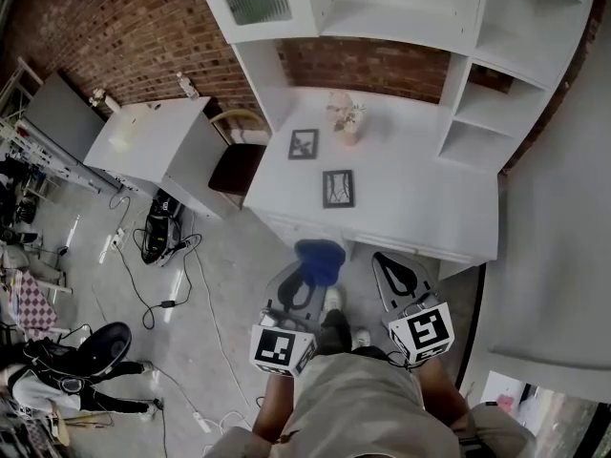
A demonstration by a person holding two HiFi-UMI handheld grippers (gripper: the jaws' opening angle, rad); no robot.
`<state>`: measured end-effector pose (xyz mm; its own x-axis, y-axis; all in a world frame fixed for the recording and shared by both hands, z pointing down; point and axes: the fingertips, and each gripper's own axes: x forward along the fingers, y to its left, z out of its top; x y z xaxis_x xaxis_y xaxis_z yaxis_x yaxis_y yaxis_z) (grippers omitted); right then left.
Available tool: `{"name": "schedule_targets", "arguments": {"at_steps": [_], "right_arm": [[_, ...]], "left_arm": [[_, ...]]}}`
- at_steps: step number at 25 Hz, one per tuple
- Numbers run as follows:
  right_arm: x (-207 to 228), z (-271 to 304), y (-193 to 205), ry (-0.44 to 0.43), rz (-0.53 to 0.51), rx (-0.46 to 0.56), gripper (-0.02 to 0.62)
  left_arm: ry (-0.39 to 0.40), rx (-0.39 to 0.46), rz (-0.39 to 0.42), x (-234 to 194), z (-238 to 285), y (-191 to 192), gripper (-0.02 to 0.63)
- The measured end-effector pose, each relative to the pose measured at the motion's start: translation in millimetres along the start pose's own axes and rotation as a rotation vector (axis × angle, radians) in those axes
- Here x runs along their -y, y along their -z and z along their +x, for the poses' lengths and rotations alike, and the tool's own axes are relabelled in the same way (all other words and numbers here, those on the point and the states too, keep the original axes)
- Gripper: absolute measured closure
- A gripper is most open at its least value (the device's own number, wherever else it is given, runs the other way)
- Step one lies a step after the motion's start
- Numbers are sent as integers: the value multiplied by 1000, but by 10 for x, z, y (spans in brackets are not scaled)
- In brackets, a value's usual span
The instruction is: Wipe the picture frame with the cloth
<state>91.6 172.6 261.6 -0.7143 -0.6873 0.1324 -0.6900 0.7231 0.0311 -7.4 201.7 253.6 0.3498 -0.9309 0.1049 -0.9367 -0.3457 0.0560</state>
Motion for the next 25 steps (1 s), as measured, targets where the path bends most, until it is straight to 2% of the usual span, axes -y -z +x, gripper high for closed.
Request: {"name": "schedule_targets", "arguments": {"at_steps": [11,18,25], "right_arm": [[240,457,35,25,-1,-15,598],[382,929,9,39,-3,-5,598],[527,1334,-32,83,-7,-14,598]], "left_arm": [[28,-14,-6,-351,463,77,508],[38,-21,-8,-763,861,130,508],[88,-21,-9,-1120,1255,139,508]]}}
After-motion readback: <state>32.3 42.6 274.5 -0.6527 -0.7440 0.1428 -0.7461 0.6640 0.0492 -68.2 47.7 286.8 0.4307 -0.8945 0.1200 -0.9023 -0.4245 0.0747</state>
